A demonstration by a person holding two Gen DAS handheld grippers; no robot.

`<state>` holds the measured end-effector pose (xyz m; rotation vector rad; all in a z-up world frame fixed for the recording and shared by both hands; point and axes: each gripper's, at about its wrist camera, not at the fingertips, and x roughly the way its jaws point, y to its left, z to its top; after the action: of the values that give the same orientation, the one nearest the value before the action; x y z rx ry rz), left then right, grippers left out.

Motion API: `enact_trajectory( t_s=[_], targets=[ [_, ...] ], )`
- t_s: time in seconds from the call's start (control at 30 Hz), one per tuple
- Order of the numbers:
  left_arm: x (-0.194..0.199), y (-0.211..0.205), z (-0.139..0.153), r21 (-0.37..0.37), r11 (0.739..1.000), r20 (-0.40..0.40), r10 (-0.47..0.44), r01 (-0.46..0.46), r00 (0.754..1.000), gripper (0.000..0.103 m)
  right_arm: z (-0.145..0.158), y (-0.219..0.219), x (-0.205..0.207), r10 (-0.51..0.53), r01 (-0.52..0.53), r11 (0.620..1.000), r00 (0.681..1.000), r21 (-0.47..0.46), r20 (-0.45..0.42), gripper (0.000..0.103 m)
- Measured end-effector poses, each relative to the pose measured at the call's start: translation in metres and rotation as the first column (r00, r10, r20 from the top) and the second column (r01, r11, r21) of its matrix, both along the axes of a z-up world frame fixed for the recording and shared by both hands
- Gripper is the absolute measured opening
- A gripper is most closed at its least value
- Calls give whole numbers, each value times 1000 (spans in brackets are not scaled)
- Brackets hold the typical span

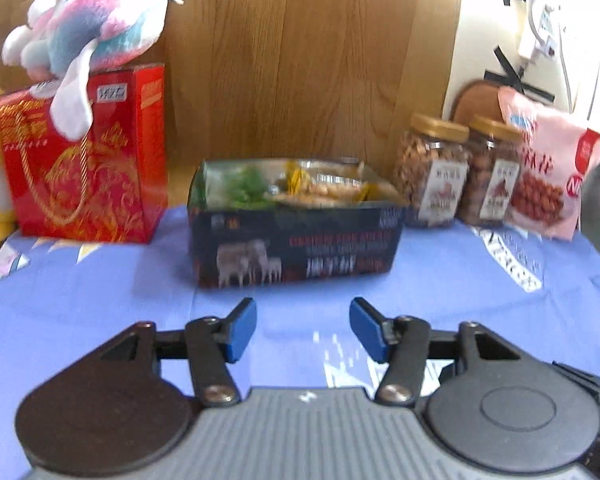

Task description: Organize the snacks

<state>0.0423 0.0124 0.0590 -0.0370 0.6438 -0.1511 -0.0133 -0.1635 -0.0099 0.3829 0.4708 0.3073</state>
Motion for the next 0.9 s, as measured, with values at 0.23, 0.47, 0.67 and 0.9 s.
enact_trajectory(
  t_s=[0.23,0.47,0.67,0.9],
  targets=[
    [-31,0,-14,24,999,-24,33,-32,999,67,0,8,-24,27,-27,1000,1000,2,4,71],
    [-49,4,-23,33,998,-49,64,-62,997,79,2,12,-44,-6,6,1000,999,-11,31,76],
    [-66,3,-32,43,997,-53,73,-70,996,90,-1,14,-58,-45,45,999,998,-16,33,80],
    [-81,-1,-39,61,994,-61,97,-93,993,103,-2,14,-68,-44,44,999,999,0,29,85]
  ],
)
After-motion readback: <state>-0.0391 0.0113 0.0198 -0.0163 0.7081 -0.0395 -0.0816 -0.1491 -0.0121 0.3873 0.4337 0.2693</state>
